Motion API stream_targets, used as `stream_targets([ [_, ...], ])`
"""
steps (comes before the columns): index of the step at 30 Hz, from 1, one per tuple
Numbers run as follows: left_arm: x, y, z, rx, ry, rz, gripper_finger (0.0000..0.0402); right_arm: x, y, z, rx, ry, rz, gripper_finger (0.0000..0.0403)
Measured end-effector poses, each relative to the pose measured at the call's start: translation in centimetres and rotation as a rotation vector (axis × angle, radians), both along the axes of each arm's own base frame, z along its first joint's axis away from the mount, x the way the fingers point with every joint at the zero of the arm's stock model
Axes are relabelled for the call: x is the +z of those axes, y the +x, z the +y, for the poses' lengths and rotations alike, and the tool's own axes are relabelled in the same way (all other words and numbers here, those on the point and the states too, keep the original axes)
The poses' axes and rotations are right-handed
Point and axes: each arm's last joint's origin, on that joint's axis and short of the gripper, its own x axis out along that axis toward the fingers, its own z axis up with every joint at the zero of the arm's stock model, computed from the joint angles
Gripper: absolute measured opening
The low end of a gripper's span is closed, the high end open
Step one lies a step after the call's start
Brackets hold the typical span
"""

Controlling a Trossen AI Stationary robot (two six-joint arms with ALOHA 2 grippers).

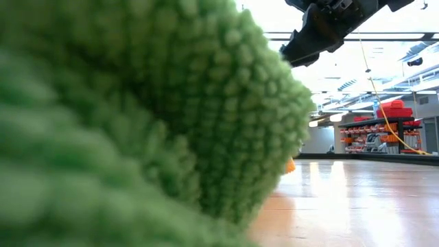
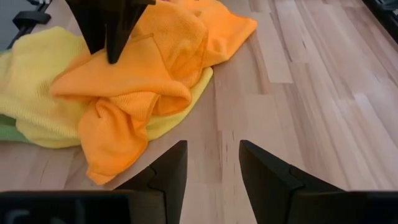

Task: Fold microfiber towels
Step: Fold the orange towel

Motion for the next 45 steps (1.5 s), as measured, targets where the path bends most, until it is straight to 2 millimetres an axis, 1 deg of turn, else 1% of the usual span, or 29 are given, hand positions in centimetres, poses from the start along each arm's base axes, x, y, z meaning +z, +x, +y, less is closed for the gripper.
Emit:
stream_targets([
  [3,0.2,0.3,0.2,-0.012,0.002,-0.032,0.0087,0.1,0.1,0.0,-0.005,0.009,-0.011,0.0153],
  [8,0.5,1.0,0.9,0.018,-0.010,-0.078,0.0082,0.0,0.1,0.1,-0.025,0.039,-0.010,0.0153],
  [13,0.5,1.3,1.4,0.037,-0.012,-0.087,0.0083,-0.6,-0.2,0.5,-0.029,0.065,0.004,0.0153],
  [16,0.5,1.3,1.6,0.024,0.001,-0.090,0.0078,-0.6,-0.3,0.9,-0.014,0.066,-0.001,0.0153],
  [19,0.5,1.3,1.7,-0.017,0.037,-0.092,0.0062,-0.6,-0.4,1.3,-0.003,0.073,-0.007,0.0153],
  [23,0.5,1.3,1.7,-0.058,0.079,-0.100,0.0013,-0.5,-0.5,1.7,0.008,0.083,-0.015,0.0153],
  [26,0.5,1.4,1.9,-0.054,0.135,-0.113,0.0011,-0.4,-0.5,1.9,0.005,0.102,-0.028,0.0153],
  [28,0.9,1.2,2.2,-0.046,0.185,-0.125,0.0010,-0.3,-0.5,2.1,0.009,0.107,-0.034,0.0153],
  [30,2.0,1.1,2.7,-0.020,0.232,-0.148,0.0007,-0.3,-0.5,2.2,0.015,0.106,-0.037,0.0153],
  [32,3.7,1.2,3.2,0.024,0.260,-0.181,0.0007,-0.3,-0.5,2.3,0.020,0.107,-0.044,0.0153],
  [35,5.8,1.3,4.0,0.086,0.293,-0.224,0.0016,-0.2,-0.4,2.3,0.021,0.109,-0.051,0.0153],
  [38,7.3,1.4,4.6,0.121,0.324,-0.265,0.0020,-0.2,-0.4,2.4,0.013,0.114,-0.054,0.0153],
  [42,9.2,1.5,5.1,0.167,0.376,-0.325,0.0007,-0.2,-0.5,2.5,-0.009,0.099,-0.061,0.0153],
  [45,10.5,1.8,5.4,0.190,0.394,-0.357,0.0010,-0.2,-0.6,2.7,-0.012,0.084,-0.065,0.0153],
])
